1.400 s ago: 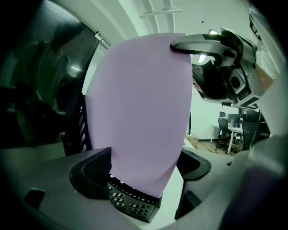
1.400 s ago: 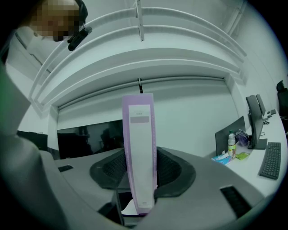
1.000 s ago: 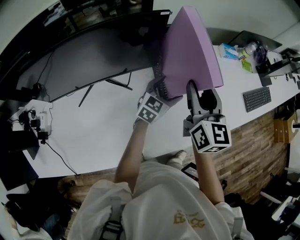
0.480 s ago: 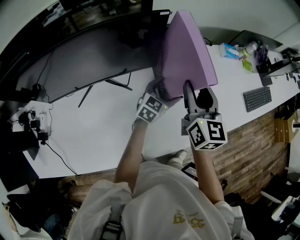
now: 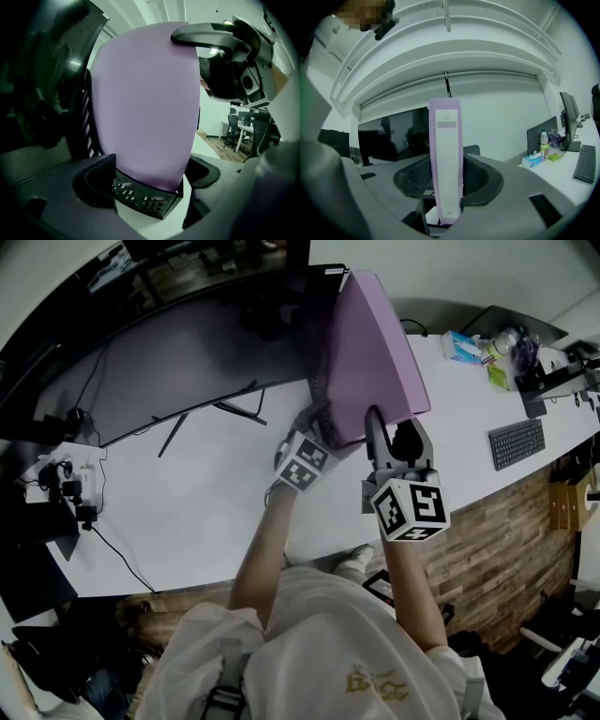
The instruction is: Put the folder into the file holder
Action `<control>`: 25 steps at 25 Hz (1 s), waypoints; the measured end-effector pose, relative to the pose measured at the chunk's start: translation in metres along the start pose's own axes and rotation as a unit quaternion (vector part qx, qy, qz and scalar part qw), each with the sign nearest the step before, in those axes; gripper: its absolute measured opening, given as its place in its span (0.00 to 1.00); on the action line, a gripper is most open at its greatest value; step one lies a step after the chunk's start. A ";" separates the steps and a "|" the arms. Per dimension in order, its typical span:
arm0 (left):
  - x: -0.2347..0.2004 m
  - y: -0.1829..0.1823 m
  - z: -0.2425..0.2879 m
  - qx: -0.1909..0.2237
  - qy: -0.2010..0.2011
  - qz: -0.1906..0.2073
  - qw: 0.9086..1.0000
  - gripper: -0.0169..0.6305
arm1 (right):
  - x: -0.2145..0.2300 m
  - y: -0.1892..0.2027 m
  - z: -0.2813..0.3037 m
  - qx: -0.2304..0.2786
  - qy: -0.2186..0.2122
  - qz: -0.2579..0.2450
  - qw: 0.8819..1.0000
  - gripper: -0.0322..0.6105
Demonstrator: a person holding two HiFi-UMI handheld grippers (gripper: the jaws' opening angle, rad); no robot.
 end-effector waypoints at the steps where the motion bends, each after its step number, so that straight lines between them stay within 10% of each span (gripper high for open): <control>1: 0.000 0.000 0.000 0.000 0.000 0.001 1.000 0.74 | 0.000 0.001 0.001 -0.001 0.000 -0.001 1.000 0.35; 25: 0.001 0.003 -0.007 0.000 -0.002 0.000 1.000 0.72 | 0.013 0.041 0.017 -0.046 0.014 -0.009 0.999 0.35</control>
Point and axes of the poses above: the fingertips, and each gripper's own axes: z forward along the fingers, x to its right, y out of its underside, the point moved 6 cm from there along -z, backward along the fingers, and after that the axes turned 14 degrees about z, right-handed, at the moved point
